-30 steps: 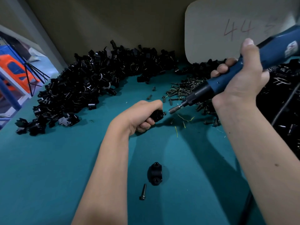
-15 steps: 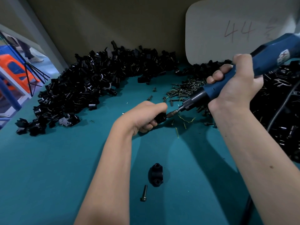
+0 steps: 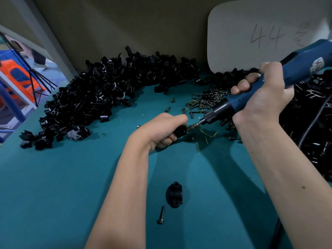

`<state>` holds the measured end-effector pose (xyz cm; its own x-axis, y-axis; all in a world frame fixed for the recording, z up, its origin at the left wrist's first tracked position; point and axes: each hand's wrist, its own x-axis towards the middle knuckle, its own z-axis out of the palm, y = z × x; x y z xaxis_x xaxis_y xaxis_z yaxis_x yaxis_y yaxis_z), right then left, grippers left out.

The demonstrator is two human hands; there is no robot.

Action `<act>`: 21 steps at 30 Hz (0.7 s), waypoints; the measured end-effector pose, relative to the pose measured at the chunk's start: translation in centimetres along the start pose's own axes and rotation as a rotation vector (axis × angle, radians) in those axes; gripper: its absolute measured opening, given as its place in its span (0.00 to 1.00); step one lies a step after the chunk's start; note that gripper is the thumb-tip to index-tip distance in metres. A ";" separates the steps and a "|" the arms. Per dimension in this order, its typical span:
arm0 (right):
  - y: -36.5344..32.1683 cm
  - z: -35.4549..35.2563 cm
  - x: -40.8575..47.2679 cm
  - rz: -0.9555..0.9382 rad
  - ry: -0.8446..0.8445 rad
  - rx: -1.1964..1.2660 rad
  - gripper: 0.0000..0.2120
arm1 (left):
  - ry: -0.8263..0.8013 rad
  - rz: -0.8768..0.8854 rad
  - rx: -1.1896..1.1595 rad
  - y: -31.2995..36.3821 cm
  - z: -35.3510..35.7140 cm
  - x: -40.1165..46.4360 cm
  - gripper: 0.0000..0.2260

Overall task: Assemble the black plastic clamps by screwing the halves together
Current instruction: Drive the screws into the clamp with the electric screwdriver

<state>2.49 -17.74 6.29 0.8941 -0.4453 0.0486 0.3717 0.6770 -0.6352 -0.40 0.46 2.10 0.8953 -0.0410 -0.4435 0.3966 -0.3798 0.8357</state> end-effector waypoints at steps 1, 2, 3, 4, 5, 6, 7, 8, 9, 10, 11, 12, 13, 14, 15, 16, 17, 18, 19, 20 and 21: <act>0.0 0.0 0.0 -0.001 0.000 0.000 0.10 | 0.001 -0.002 -0.001 0.0 0.0 0.0 0.11; 0.0 0.0 0.0 -0.002 0.000 -0.001 0.10 | 0.001 -0.004 -0.001 -0.1 0.0 0.1 0.11; 0.1 0.0 0.0 -0.002 -0.002 0.000 0.10 | 0.000 -0.004 -0.002 -0.1 0.0 0.0 0.11; 0.1 0.0 0.0 -0.003 -0.004 0.000 0.10 | -0.002 -0.004 -0.001 -0.1 0.0 0.0 0.11; 0.1 0.0 0.0 -0.002 -0.005 0.000 0.10 | -0.005 -0.002 0.000 0.0 0.0 0.0 0.10; 0.1 0.0 0.0 -0.002 -0.008 -0.002 0.10 | -0.008 -0.001 0.000 0.1 0.0 -0.1 0.10; 0.1 0.0 0.0 -0.003 -0.010 -0.003 0.10 | -0.008 0.000 0.001 0.1 0.1 -0.1 0.10; 0.1 0.0 -0.1 -0.002 -0.012 -0.003 0.10 | -0.008 0.000 0.002 0.1 0.1 -0.1 0.10; 0.1 0.0 -0.1 -0.002 -0.013 -0.001 0.10 | -0.010 0.000 0.003 0.1 0.1 -0.1 0.10; 0.1 0.0 -0.1 -0.003 -0.014 0.000 0.10 | -0.013 0.001 0.004 0.0 0.1 -0.1 0.10; 0.1 0.0 -0.1 -0.004 -0.016 0.000 0.09 | -0.017 0.001 0.002 -0.1 0.0 0.0 0.10; 0.0 0.0 -0.1 -0.005 -0.018 0.001 0.09 | -0.021 0.001 0.000 -0.1 0.0 0.0 0.10; 0.0 0.0 -0.1 -0.004 -0.021 0.003 0.09 | -0.023 0.002 -0.002 -0.1 0.0 0.0 0.10; 0.0 0.0 -0.1 -0.003 -0.024 0.005 0.09 | -0.025 0.002 -0.003 -0.1 0.1 0.0 0.09; -0.1 0.0 -0.1 -0.004 -0.026 0.006 0.09 | -0.025 0.002 -0.004 0.0 0.1 0.0 0.09; -0.1 0.0 -0.1 -0.005 -0.026 0.005 0.09 | -0.024 0.003 -0.003 0.0 0.2 -0.1 0.09; -0.1 0.0 -0.1 -0.007 -0.024 0.003 0.09 | -0.023 0.004 -0.004 0.1 0.2 -0.1 0.09; -0.1 0.0 -0.1 -0.008 -0.021 0.001 0.09 | -0.022 0.005 -0.007 0.1 0.3 0.0 0.09; -0.1 0.0 -0.1 -0.008 -0.017 -0.001 0.09 | -0.023 0.006 -0.012 0.0 0.3 0.0 0.09; -0.1 0.0 -0.1 -0.008 -0.015 -0.002 0.08 | -0.024 0.007 -0.016 0.0 0.3 0.0 0.09; -0.1 0.0 -0.1 -0.006 -0.013 -0.005 0.08 | -0.026 0.008 -0.018 -0.1 0.3 0.0 0.09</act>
<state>2.36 -17.72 6.36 0.8950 -0.4416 0.0629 0.3762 0.6716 -0.6383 -0.45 0.24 1.95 0.8931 -0.0683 -0.4447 0.3931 -0.3623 0.8451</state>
